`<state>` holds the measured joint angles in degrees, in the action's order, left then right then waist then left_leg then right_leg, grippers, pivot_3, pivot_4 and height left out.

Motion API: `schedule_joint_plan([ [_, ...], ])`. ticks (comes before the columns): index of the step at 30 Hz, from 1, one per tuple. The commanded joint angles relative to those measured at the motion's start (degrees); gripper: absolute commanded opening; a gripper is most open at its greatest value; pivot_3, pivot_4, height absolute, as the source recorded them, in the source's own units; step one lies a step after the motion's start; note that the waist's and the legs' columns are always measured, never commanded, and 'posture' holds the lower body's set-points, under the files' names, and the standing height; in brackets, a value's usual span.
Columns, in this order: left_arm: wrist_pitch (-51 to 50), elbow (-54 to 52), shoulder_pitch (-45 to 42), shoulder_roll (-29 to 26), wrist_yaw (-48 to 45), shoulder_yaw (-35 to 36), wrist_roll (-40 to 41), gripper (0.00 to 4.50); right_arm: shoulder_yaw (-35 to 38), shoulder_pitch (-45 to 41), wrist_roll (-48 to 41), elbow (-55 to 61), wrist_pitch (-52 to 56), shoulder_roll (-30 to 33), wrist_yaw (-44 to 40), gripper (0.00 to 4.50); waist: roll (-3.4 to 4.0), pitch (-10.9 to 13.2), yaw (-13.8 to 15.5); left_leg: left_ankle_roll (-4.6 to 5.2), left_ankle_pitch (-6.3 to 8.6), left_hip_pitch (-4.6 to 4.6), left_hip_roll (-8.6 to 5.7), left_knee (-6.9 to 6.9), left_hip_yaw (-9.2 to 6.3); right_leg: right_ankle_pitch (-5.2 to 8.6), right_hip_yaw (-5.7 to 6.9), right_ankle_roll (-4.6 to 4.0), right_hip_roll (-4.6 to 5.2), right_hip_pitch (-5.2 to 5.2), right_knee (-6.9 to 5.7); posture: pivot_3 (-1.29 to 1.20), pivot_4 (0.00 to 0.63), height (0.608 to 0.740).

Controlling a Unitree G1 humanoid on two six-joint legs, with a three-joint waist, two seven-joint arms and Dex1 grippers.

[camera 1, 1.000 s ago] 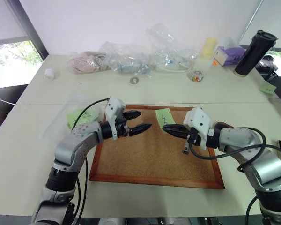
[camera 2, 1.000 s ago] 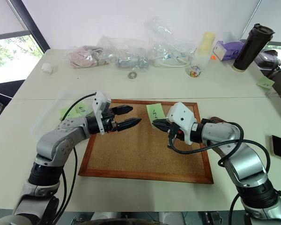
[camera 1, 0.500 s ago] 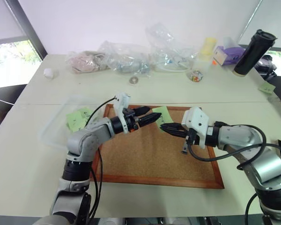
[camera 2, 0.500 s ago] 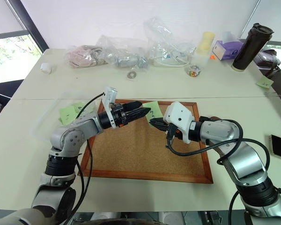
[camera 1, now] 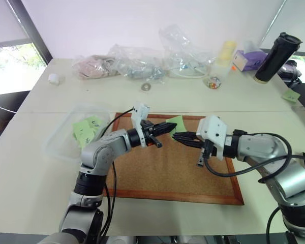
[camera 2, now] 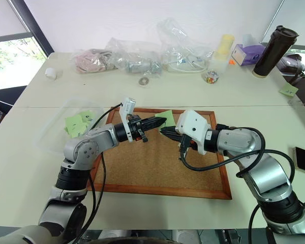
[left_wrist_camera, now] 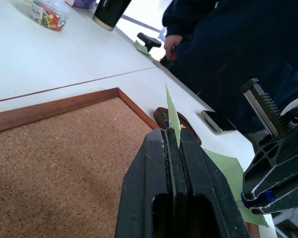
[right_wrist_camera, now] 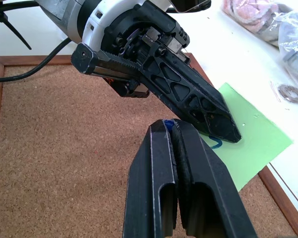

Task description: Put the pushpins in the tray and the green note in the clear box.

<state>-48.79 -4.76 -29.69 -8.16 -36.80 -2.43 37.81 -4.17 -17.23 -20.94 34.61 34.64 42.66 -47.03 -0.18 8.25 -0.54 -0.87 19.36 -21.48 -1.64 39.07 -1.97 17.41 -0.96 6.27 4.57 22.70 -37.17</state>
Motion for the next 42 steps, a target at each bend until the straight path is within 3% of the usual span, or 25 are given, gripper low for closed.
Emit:
schedule_joint_plan([
  [1,2.6,-1.8,-0.2,-1.1,-0.6,-1.6,-1.8,0.07,0.8,-1.5,-0.2,1.8,-0.1,0.5,0.4,0.00,0.00,0.0,0.0,0.00,0.00,0.00,0.00,0.00,0.00,0.00,0.00,0.00,0.00,0.00,0.00,0.00,0.150,0.740],
  [12,6.3,-3.3,3.3,-6.5,-4.1,-2.9,-4.1,0.07,9.4,-2.7,-3.3,0.4,3.5,0.8,3.8,0.00,0.01,0.0,0.1,0.00,0.00,-0.02,0.00,-0.01,0.00,0.00,-0.01,0.00,0.02,0.01,0.00,0.00,0.150,0.740],
  [16,7.0,-6.7,5.0,-10.0,-6.9,-3.1,-3.8,0.07,18.5,2.5,-2.6,-6.0,2.2,2.5,4.4,0.00,-0.01,0.0,0.4,0.00,0.00,-0.02,0.00,-0.01,-0.01,0.00,-0.01,0.00,0.04,-0.02,0.02,0.00,0.150,0.740],
  [23,8.6,-11.7,8.3,-15.1,-9.6,-3.3,-4.8,0.07,24.8,10.9,2.5,-19.4,-4.2,5.5,4.2,0.00,0.01,0.0,0.8,0.00,0.00,-0.01,-0.01,-0.03,0.04,0.00,-0.04,0.00,0.05,-0.01,0.02,0.00,0.150,0.740],
  [31,13.0,-13.1,10.3,-19.0,-11.0,-3.9,-8.0,0.07,24.1,14.7,7.6,-35.3,-10.3,6.2,5.8,0.00,0.08,0.1,0.9,0.01,0.00,0.02,-0.01,0.01,0.11,0.00,-0.09,0.00,0.03,-0.03,0.02,0.00,0.150,0.740],
  [37,13.7,-13.1,10.5,-19.1,-10.8,-4.0,-8.8,0.07,24.1,14.6,7.1,-37.3,-9.7,5.7,5.6,0.00,0.09,0.1,0.9,0.01,0.00,0.03,-0.01,0.00,0.10,0.00,-0.09,0.00,0.01,-0.05,0.01,0.00,0.150,0.740],
  [40,13.8,-13.2,10.6,-18.9,-10.5,-3.9,-9.0,0.00,24.4,15.4,6.9,-37.3,-9.3,5.8,5.4,0.93,0.09,0.1,0.9,0.01,0.00,0.04,-0.01,0.00,0.10,0.00,-0.09,0.00,0.01,-0.06,0.02,0.00,0.150,0.740],
  [42,14.0,-13.0,10.6,-18.8,-10.5,-3.9,-9.2,0.00,25.0,15.7,5.9,-36.5,-8.7,5.4,5.3,1.96,0.09,0.1,1.0,0.01,0.00,0.03,-0.01,0.00,0.10,0.00,-0.09,0.00,0.01,-0.05,0.01,0.00,0.150,0.740],
])
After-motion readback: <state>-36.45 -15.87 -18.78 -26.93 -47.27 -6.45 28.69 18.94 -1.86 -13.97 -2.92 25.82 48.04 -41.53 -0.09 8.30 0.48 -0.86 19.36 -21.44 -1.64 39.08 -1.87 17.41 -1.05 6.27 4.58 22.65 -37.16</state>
